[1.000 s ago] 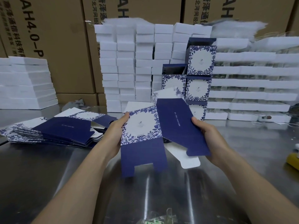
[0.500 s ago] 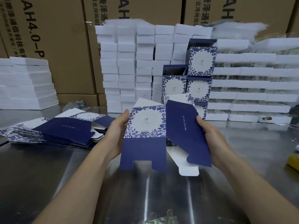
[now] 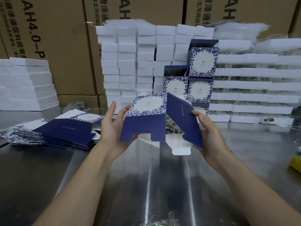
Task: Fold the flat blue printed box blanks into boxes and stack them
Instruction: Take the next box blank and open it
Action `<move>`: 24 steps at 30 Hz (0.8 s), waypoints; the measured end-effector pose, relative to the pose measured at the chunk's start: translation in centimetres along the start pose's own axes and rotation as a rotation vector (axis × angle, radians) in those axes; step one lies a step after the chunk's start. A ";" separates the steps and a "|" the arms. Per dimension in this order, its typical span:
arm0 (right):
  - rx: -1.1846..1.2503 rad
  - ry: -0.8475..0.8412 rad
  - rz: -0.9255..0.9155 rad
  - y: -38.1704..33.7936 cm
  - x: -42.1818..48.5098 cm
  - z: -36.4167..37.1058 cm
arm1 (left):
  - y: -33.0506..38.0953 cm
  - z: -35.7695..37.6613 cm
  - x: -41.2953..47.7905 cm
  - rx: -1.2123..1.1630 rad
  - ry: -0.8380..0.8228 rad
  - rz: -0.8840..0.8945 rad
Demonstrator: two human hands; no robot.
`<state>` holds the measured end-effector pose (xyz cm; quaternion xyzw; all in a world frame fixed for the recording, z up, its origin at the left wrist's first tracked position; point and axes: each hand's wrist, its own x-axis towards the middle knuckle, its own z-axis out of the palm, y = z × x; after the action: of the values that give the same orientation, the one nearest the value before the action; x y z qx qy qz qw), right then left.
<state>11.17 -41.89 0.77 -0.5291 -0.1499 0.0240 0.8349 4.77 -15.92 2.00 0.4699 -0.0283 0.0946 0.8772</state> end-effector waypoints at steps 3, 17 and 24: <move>-0.127 -0.063 0.071 -0.3 -0.6 0.7 | 0.3 0.3 -0.1 -0.011 -0.122 0.050; -0.462 -0.301 0.154 0.3 -1.1 0.4 | -1.1 1.7 0.4 0.545 -0.141 0.235; -0.576 -0.021 -0.070 0.8 0.8 -0.6 | -0.9 0.3 1.5 0.452 0.210 0.357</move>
<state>12.21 -41.89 0.03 -0.7387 -0.1772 -0.0429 0.6489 6.42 -16.47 1.67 0.6282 0.0019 0.2993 0.7182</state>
